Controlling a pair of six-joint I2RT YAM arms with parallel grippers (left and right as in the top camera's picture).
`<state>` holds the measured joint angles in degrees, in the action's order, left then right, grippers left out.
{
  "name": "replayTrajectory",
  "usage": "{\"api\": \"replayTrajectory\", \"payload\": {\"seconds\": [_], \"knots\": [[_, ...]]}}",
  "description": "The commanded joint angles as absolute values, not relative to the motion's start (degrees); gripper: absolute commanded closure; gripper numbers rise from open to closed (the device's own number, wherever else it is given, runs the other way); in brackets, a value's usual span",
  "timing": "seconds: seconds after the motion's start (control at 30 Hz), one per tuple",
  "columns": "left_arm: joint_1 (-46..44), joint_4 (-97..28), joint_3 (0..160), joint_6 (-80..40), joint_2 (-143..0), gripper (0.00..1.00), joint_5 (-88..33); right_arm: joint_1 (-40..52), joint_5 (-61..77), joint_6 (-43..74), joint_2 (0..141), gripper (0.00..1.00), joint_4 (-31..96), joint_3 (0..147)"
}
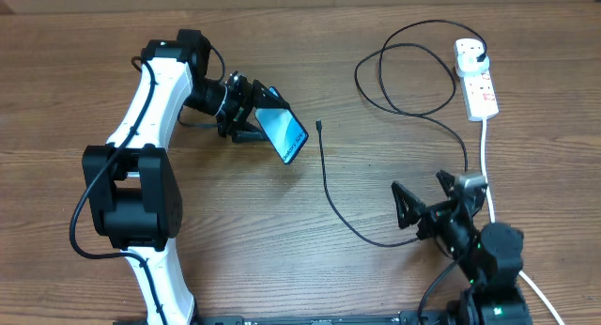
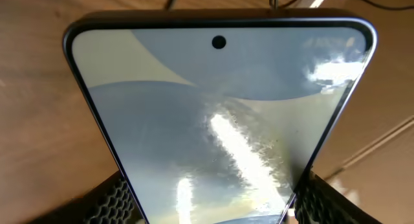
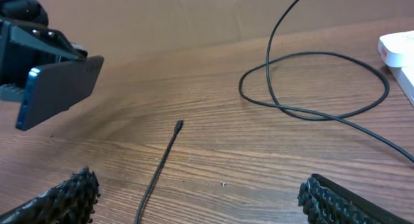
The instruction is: Plug charger to phone and switch on socket
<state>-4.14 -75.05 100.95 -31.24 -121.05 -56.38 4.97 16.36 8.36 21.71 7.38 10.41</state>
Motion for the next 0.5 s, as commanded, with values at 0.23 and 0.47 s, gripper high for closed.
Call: {"api": "replayTrajectory", "payload": {"seconds": [0.23,0.47], "knots": [[-4.0,-78.3,102.8,-41.8,-121.1,0.96,-73.7,5.3,17.3,8.8,41.7,0.0,8.2,21.5],[-2.9,-78.5,102.8,-42.3,-121.1,0.96,-79.5,5.3,19.5,8.8,49.9,0.0,8.3,22.9]]}}
